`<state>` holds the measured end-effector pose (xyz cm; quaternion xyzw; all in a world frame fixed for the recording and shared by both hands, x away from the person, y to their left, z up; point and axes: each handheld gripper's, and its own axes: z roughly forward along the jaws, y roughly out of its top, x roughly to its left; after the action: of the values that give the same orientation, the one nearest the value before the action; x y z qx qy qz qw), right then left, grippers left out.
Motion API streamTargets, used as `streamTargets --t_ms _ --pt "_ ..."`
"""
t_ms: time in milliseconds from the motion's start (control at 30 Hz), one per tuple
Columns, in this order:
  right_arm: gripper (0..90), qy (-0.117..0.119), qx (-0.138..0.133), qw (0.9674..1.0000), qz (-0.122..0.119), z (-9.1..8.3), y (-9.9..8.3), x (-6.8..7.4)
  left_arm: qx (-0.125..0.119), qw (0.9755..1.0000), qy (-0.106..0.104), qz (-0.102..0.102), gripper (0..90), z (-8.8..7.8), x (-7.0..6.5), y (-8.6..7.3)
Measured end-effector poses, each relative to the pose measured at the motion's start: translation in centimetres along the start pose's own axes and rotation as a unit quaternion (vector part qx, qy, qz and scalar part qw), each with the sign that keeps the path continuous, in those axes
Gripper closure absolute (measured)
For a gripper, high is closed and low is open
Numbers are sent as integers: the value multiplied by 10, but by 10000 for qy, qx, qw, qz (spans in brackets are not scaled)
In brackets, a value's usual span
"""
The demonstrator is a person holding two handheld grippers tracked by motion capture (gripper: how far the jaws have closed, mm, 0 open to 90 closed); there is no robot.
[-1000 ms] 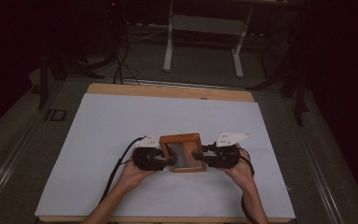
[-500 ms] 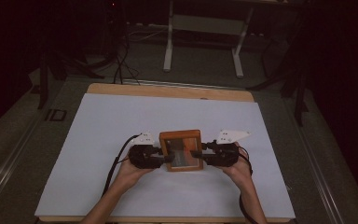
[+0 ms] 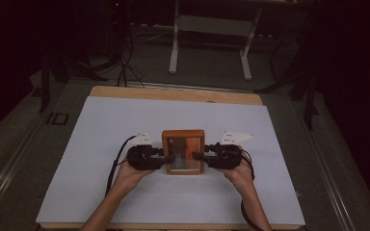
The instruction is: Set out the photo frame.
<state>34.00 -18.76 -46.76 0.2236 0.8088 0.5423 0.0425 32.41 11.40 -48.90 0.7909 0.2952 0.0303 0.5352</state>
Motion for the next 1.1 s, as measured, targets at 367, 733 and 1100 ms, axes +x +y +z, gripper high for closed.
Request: streamTargets --t_ms 367,733,1100 --pt "596 37 -36 9996 284 12 -3 -5 -36 9998 131 -144 606 -5 7 -2" --pt "587 -33 30 9984 572 28 -9 -10 -67 9989 203 -419 598 -6 21 -8" --pt "577 -125 118 9974 697 40 -17 -16 2 9980 315 -557 590 0 28 -16"
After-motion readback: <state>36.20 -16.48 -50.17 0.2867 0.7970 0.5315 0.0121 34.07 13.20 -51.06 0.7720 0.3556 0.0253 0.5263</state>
